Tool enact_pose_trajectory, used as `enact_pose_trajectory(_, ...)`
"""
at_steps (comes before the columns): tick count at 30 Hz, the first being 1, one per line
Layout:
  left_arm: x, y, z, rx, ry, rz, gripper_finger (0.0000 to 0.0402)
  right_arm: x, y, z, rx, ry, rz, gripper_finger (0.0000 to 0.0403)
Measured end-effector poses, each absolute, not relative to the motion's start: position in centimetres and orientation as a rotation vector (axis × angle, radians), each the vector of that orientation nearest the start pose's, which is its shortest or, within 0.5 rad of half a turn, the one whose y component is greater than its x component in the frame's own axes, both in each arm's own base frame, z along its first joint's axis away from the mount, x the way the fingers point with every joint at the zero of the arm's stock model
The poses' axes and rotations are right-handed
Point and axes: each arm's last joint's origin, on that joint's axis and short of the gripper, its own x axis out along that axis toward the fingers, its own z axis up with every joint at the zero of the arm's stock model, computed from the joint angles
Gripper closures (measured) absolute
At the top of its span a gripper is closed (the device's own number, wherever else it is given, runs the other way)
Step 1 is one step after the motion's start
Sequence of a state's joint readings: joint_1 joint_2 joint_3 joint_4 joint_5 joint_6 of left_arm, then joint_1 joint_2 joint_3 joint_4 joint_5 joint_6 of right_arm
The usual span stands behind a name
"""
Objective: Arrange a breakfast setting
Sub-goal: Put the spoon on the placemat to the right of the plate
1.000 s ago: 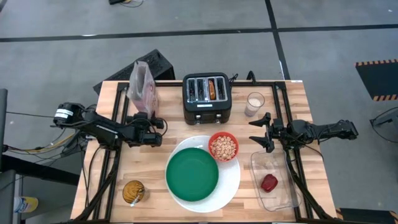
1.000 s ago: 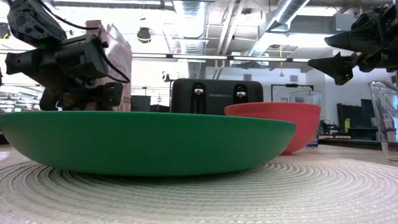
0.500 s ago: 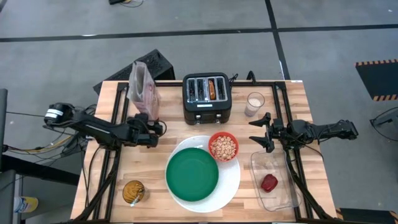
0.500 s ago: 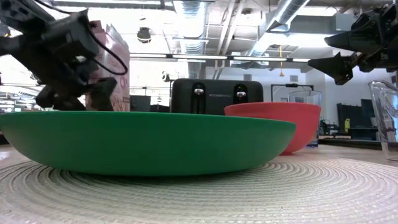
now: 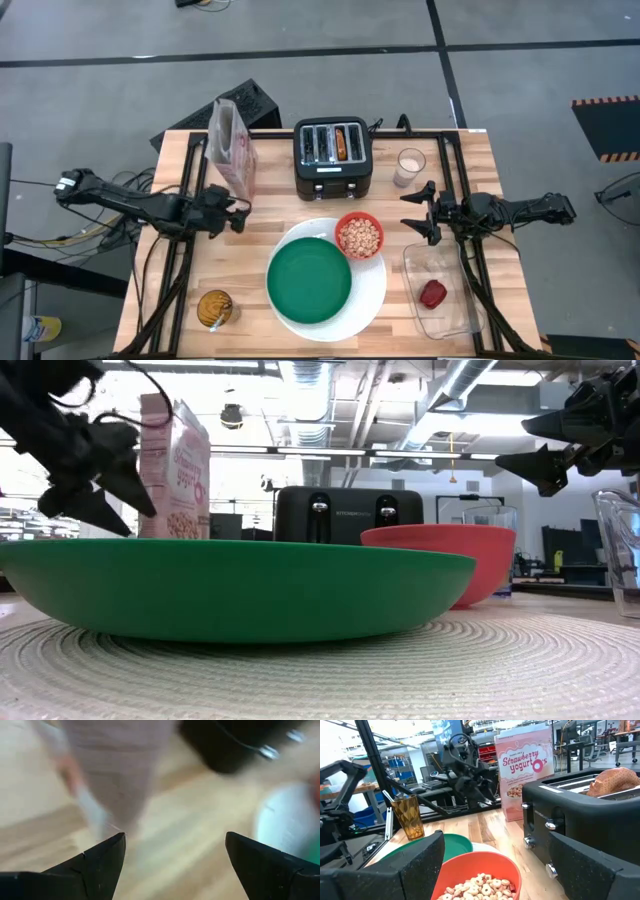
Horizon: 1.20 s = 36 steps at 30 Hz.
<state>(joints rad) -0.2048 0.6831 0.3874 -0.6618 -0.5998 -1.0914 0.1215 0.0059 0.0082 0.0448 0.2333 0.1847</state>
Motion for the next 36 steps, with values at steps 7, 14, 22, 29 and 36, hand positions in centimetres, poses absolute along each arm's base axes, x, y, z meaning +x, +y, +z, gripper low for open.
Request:
enact_pose_trajectory(7,10.6,-1.5,19.8,-0.701,0.589,0.439,0.0074,9.7,0.5,17.0,0.193,-0.057,-0.107,0.0032)
enact_pose_trajectory(14,9.7,-2.3,22.2,-0.656,0.465,0.027,0.0074,9.7,0.5,17.0,0.193,-0.056,-0.107,0.0032)
enact_pose_trajectory(22,9.3,-3.7,24.5,-0.575,0.314,-0.37,0.0074,9.7,0.5,17.0,0.193,-0.057,-0.107,0.0032)
enact_pose_trajectory(29,9.0,-5.0,24.9,-0.568,0.315,-0.511,0.0074,9.7,0.5,17.0,0.193,-0.057,-0.107,0.0032)
enact_pose_trajectory(36,9.4,-6.5,26.5,-0.524,0.155,-0.638,0.0074,9.7,0.5,17.0,0.192,-0.056,-0.107,0.0032)
